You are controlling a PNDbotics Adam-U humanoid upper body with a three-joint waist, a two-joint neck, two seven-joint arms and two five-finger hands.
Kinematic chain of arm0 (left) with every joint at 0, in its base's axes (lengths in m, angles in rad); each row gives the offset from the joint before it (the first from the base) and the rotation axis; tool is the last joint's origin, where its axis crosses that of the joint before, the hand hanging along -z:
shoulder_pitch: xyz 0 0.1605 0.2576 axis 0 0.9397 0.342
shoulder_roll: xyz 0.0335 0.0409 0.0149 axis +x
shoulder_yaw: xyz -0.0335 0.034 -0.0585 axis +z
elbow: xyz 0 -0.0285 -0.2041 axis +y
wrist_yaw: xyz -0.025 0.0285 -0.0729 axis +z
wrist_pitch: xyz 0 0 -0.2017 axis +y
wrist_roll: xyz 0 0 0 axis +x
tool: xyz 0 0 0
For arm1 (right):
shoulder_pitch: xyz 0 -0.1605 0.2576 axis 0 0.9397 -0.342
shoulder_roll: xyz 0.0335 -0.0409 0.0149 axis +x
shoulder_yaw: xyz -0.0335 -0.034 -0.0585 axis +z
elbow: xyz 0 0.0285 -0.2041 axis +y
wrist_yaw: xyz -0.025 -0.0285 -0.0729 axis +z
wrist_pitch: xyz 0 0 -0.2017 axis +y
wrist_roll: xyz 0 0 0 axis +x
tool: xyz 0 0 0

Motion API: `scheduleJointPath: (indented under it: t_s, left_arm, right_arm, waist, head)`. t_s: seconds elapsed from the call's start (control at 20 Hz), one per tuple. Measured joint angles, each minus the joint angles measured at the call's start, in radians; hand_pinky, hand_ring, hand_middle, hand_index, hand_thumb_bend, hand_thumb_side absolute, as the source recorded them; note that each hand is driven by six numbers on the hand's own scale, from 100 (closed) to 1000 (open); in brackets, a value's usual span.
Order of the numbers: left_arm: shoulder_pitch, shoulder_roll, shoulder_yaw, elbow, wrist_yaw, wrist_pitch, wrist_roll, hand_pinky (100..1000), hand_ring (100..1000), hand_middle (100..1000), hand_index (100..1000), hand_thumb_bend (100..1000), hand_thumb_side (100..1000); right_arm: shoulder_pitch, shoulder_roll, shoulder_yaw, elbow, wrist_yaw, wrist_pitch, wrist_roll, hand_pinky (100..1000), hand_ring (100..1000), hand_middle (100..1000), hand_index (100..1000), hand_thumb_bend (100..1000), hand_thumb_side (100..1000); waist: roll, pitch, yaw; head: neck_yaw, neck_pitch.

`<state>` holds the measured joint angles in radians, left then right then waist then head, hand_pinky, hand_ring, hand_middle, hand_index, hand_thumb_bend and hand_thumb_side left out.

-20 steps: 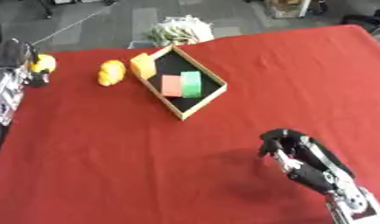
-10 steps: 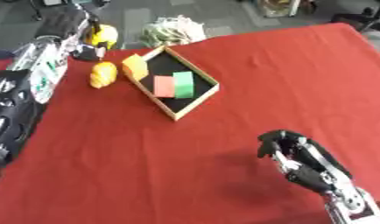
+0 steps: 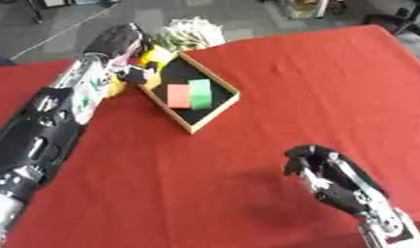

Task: Pick up objects on the table and place them in the box.

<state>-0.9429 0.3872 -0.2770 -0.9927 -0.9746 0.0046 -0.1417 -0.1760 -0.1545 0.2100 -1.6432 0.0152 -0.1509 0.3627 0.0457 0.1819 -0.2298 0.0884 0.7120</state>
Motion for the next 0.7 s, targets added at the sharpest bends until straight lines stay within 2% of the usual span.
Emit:
scheduleJointPath:
  t_s: [0.2,0.3,0.6,0.65,0.7]
  left_arm:
    - [0.0,-0.002,-0.005,0.012,-0.004,-0.028,-0.042,742,662,688,787,479,138]
    - [0.0,-0.002,-0.004,0.012,-0.014,-0.033,-0.063,752,681,708,798,533,139]
    - [0.002,0.018,0.025,-0.013,0.002,-0.019,-0.086,745,669,691,792,482,122]
    - [0.002,0.027,0.032,-0.028,0.015,-0.012,-0.083,745,666,684,789,287,142]
    - [0.002,0.039,0.04,-0.043,0.03,-0.004,-0.079,747,666,679,788,467,120]
  right_arm:
    - [0.0,0.0,0.0,0.002,0.0,0.0,0.0,731,577,535,715,100,371]
    - [0.0,0.0,0.0,0.004,0.0,0.0,0.0,731,577,535,715,100,370]
    - [0.0,0.0,0.0,0.005,0.0,0.0,0.0,731,577,535,715,100,367]
    - [0.0,0.0,0.0,0.005,0.0,0.0,0.0,731,577,534,715,100,367]
    - [0.0,0.0,0.0,0.006,0.0,0.0,0.0,731,577,534,715,100,368]
  waist:
    - [0.0,0.0,-0.002]
    - [0.0,0.0,-0.001]
    - [0.0,0.0,0.006]
    - [0.0,0.0,0.009]
    - [0.0,0.0,0.011]
  head:
    - [0.001,0.0]
    - [0.001,0.0]
    - [0.0,0.0]
    - [-0.001,0.0]
    - [-0.003,0.0]
